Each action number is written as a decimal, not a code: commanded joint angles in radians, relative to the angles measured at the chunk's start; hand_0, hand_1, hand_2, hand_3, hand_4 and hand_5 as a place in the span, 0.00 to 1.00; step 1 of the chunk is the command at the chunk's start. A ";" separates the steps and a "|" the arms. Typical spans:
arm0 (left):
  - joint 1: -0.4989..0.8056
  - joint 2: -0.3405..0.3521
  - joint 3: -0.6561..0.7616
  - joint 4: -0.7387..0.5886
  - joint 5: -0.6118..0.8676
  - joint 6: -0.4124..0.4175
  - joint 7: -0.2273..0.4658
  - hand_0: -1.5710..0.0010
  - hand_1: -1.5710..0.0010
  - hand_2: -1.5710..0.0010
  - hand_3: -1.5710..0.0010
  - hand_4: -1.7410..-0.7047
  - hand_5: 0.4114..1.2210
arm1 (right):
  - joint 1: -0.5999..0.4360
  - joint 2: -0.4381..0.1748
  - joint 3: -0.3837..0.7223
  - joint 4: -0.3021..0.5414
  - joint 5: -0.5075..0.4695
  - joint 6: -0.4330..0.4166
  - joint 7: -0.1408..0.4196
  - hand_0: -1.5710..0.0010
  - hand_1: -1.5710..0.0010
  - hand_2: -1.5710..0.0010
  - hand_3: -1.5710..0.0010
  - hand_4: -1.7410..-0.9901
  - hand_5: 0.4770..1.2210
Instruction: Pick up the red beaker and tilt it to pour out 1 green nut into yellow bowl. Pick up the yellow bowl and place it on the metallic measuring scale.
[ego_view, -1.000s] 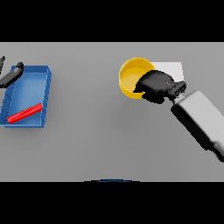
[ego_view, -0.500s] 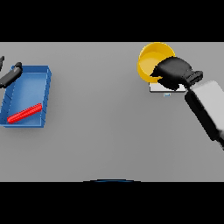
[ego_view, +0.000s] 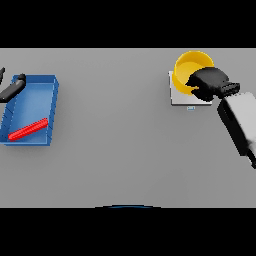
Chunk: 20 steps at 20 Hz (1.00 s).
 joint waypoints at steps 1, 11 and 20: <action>-0.014 -0.003 -0.002 0.000 -0.003 0.000 0.012 1.00 1.00 1.00 1.00 0.98 0.37 | -0.007 0.003 -0.005 0.029 0.001 -0.008 -0.011 0.00 0.00 0.09 0.15 0.00 1.00; -0.015 -0.006 0.001 0.008 0.003 -0.008 0.012 1.00 1.00 1.00 1.00 0.98 0.38 | -0.034 0.028 -0.035 0.132 -0.031 0.016 -0.028 0.28 0.16 0.15 0.33 0.05 1.00; -0.028 -0.023 0.001 0.039 -0.004 -0.014 -0.007 1.00 1.00 1.00 1.00 0.98 0.36 | -0.050 0.024 -0.013 0.159 -0.006 0.032 -0.042 0.90 0.84 0.76 0.71 0.36 0.49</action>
